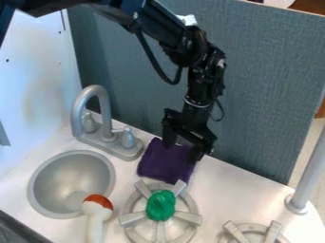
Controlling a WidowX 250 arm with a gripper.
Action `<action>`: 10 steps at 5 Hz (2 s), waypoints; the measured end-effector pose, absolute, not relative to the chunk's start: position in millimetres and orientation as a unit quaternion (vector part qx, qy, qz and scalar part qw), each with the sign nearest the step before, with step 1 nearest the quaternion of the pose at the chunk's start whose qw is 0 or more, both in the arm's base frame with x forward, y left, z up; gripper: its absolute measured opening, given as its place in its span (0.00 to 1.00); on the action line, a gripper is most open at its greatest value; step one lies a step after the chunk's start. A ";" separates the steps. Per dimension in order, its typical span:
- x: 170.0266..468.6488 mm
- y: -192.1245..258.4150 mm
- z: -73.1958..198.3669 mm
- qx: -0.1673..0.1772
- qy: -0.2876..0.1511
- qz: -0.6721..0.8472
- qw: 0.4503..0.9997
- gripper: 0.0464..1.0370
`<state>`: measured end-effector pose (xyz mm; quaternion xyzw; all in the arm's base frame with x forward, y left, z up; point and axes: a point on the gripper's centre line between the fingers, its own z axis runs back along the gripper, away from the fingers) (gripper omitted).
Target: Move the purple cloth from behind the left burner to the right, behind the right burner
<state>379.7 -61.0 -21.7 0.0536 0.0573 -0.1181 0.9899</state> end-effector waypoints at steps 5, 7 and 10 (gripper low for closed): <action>390.7 -7.5 -58.7 0.079 0.022 0.005 0.997 0.96; 409.1 19.0 -53.4 0.098 -0.004 0.082 0.992 0.96; 422.4 10.5 -101.6 0.094 -0.001 0.160 0.983 0.96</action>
